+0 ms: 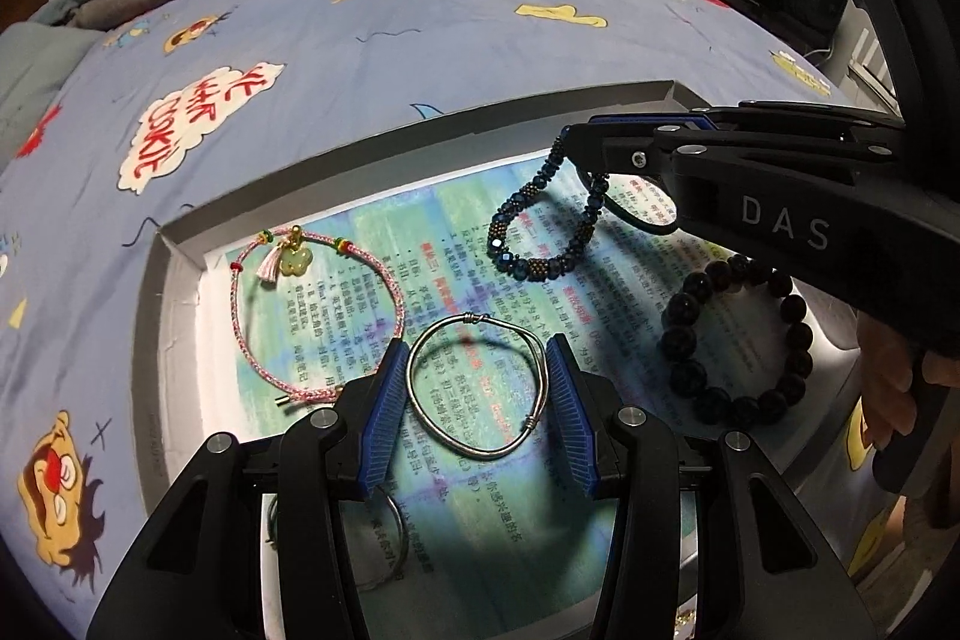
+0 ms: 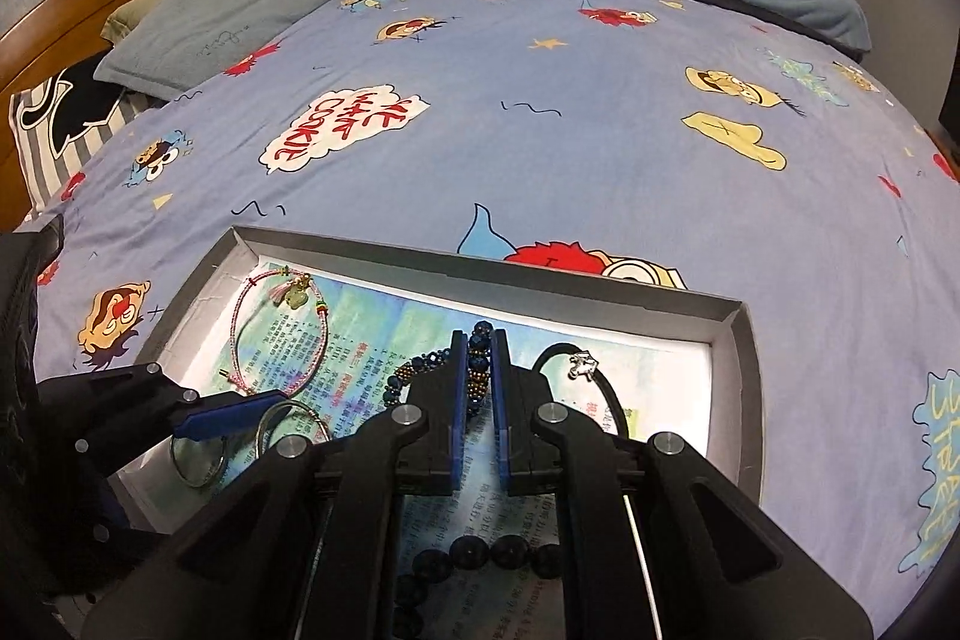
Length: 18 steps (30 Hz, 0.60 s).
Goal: Organize jewelry
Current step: 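Open both tools to release the bangle and blue strand into the tray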
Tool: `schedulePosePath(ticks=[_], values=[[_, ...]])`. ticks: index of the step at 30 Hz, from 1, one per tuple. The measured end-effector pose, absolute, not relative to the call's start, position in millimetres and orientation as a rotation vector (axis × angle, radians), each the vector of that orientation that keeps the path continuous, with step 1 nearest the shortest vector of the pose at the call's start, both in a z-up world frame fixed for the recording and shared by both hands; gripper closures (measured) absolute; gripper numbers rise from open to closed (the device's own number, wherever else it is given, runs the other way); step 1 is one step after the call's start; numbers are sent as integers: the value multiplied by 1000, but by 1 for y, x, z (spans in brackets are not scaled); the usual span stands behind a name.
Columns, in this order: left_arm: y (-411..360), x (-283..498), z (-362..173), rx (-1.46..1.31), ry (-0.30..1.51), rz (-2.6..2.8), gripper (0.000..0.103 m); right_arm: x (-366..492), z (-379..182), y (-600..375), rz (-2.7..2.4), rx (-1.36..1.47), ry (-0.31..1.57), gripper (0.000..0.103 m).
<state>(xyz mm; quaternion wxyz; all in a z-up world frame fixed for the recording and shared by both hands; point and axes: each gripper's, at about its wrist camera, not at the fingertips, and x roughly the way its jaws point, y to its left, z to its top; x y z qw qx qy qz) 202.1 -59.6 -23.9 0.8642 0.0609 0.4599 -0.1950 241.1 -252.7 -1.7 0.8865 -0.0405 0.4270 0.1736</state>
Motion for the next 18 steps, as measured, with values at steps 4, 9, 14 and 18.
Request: schedulePosePath(ticks=[4, 9, 14, 18], values=[[-59, 201, -24, 133, 958, -409, 54, 239, -1, -254, 362, -83, 884, 96], [-56, 194, -16, 129, 925, -400, 48, 232, 2, -261, 364, -59, 875, 77], [-51, 184, -8, 143, 891, -372, 47, 220, 8, -273, 350, -39, 856, 77], [-46, 178, -2, 134, 882, -362, 47, 203, 15, -282, 342, -27, 832, 77]])
